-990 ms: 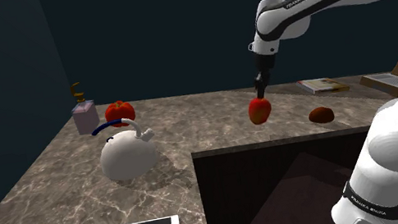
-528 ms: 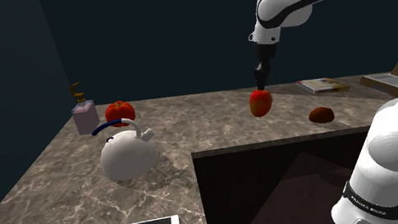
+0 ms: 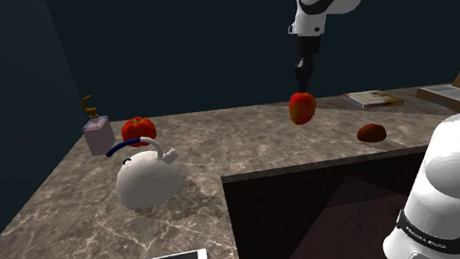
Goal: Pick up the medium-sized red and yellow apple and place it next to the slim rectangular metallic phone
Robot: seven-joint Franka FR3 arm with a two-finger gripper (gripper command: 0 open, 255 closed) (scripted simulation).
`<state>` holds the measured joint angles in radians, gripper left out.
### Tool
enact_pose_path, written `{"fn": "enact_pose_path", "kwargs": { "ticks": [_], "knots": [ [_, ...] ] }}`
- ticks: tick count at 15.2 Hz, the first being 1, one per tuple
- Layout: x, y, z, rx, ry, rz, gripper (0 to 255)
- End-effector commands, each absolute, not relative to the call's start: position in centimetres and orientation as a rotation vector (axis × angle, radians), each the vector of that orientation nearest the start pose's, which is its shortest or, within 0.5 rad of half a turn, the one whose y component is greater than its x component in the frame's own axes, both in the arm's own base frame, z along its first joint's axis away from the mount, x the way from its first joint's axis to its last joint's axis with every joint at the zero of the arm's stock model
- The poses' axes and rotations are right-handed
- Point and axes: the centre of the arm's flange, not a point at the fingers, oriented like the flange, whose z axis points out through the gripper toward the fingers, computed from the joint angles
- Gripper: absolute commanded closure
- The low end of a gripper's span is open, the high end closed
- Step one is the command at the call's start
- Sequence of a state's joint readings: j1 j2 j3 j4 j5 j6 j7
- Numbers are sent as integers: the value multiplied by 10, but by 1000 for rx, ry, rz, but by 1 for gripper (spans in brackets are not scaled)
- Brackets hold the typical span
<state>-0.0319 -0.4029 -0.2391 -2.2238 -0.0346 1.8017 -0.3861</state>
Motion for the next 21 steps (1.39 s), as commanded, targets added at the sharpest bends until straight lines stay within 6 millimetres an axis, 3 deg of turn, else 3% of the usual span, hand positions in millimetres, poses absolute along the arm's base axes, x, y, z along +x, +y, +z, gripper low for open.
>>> {"fn": "enact_pose_path", "kwargs": {
  "ticks": [1, 11, 21],
  "knots": [
    [413, -129, 537, -3068, -220, 14, 255],
    [413, -129, 589, -3068, -220, 14, 255],
    [367, -5, 589, -3068, -220, 14, 255]
  ]
}}
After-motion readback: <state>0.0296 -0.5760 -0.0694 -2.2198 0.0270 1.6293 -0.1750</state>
